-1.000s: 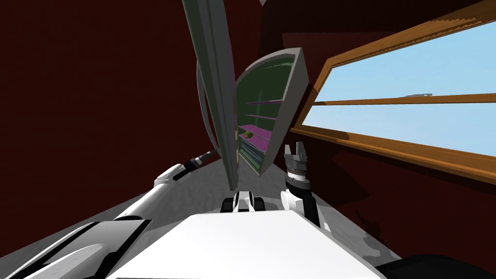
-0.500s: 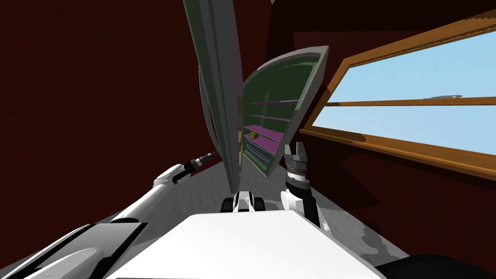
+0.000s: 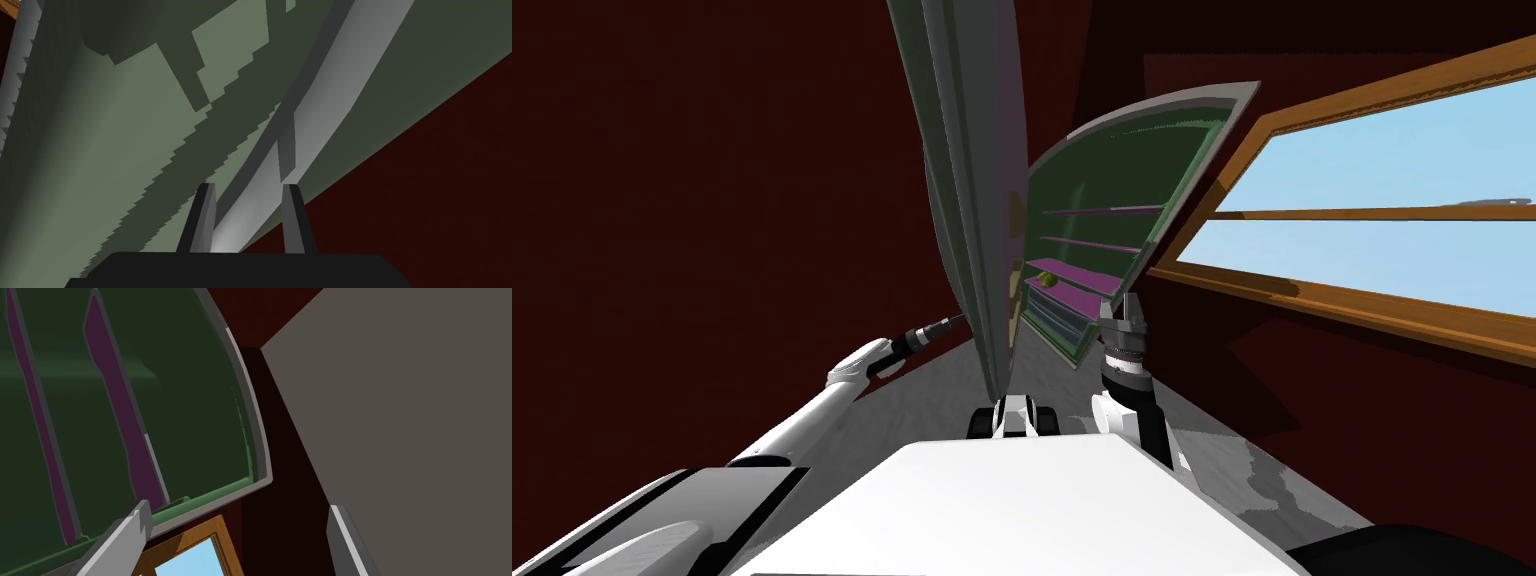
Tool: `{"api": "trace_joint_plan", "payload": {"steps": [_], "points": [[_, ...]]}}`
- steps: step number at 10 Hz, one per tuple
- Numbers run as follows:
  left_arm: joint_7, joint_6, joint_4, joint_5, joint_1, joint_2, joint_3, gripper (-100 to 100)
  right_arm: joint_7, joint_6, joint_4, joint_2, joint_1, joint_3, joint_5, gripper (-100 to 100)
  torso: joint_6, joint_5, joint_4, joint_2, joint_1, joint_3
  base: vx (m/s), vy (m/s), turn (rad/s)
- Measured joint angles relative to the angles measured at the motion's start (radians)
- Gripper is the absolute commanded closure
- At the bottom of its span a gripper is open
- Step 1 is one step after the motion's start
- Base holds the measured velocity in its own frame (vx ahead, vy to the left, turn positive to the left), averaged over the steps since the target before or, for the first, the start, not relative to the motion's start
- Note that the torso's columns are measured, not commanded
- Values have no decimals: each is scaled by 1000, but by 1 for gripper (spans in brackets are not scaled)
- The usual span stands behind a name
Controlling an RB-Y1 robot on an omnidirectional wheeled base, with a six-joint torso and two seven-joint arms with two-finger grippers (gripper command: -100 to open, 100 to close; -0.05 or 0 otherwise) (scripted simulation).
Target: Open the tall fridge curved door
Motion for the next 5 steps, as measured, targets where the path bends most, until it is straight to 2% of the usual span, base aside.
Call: {"api": "trace_joint_plan", "payload": {"steps": [3,5], "points": [[5,-39,-12,-9,15,2,-15,100,0,0,0,0,0,0,0,0,2,1,2,-8,11,-5,122,205,-8],[10,-64,-16,-12,14,6,-18,100,0,0,0,0,0,0,0,0,4,0,1,-6,6,-4,63,236,2]]}}
